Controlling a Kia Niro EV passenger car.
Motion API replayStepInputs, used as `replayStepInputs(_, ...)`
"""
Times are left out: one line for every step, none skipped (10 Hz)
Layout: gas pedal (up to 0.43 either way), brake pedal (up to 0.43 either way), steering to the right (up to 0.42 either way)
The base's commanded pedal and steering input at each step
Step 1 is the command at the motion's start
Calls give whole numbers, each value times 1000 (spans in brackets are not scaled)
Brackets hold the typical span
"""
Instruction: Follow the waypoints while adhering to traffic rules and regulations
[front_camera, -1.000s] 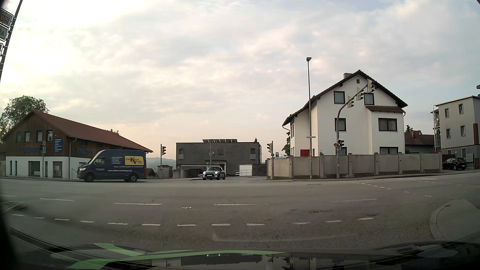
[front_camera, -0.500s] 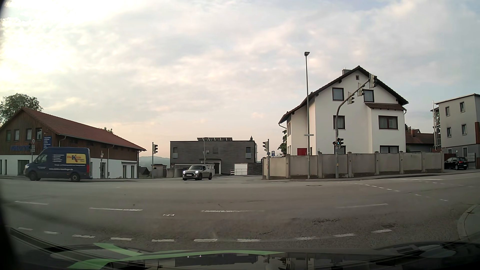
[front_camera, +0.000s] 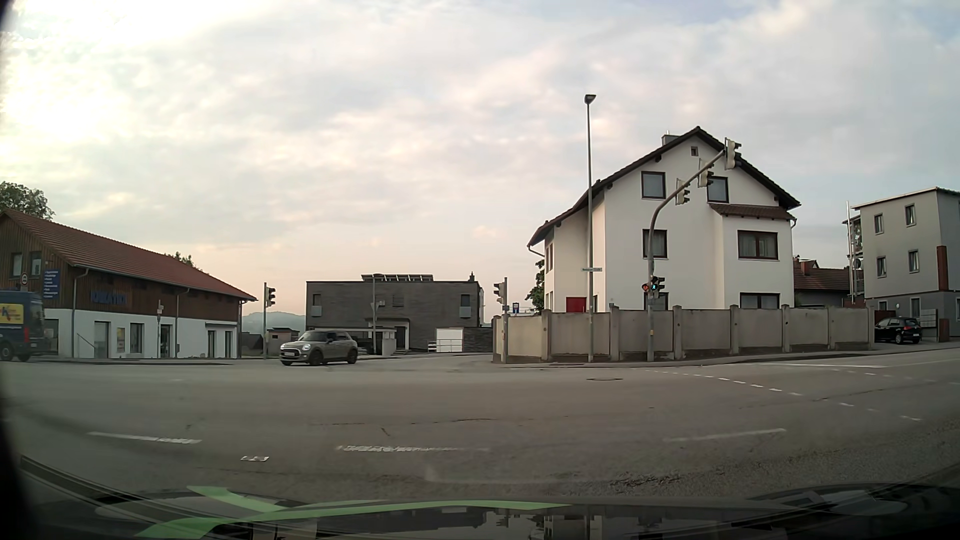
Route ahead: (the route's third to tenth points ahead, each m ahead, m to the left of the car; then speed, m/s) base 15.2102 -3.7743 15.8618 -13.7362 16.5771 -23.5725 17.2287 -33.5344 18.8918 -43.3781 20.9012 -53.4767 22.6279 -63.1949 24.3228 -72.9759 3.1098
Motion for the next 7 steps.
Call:
replayStepInputs(197,0,243)
replayStepInputs(189,0,268)
replayStepInputs(169,0,292)
replayStepInputs(169,0,309)
replayStepInputs(169,0,338)
replayStepInputs(169,0,375)
replayStepInputs(169,0,398)
